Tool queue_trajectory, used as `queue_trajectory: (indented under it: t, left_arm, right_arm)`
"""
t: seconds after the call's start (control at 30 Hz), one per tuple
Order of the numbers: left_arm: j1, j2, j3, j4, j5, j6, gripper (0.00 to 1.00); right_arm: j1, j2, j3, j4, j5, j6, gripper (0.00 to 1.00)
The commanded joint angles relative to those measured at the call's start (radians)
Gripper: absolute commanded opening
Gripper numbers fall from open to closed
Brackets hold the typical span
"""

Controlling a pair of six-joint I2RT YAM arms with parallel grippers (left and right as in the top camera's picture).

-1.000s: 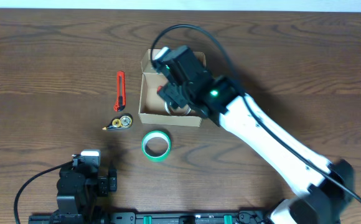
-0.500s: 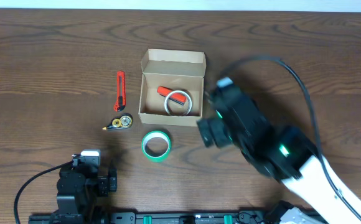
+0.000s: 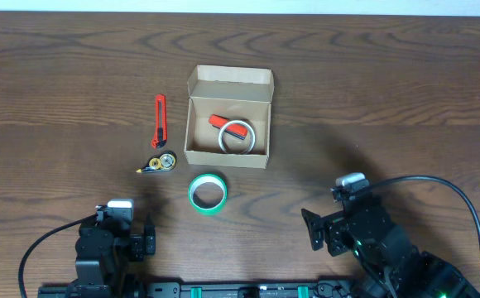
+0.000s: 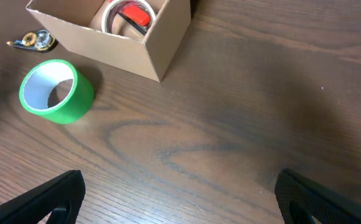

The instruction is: Pack container

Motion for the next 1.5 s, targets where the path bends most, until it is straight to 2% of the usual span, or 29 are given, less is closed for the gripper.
queue_trajectory:
  t: [0.0,0.93,1.1,1.33,1.47]
  left_arm:
    - [0.004,-0.006,-0.011,-0.040,-0.010,0.018,0.96]
    - [0.001,0.031,0.030,-0.039,-0.010,0.018,0.95]
    - [0.001,0.174,0.174,-0.034,0.091,0.009,0.95]
    - [0.001,0.495,0.475,-0.036,0.299,0.005,0.95]
    - [0.001,0.648,0.617,-0.033,0.346,-0.013,0.95]
  right_arm:
    - [0.007,-0.017,-0.016,0.004,0.000,0.026,0.99]
    - [0.007,-0.016,-0.016,0.002,0.000,0.026,0.99]
    - [0.007,-0.016,-0.016,0.002,0.000,0.026,0.99]
    - [0.007,-0.016,-0.016,0.002,0.000,0.026,0.99]
    - [0.007,-0.016,-0.016,0.002,0.000,0.026,0.99]
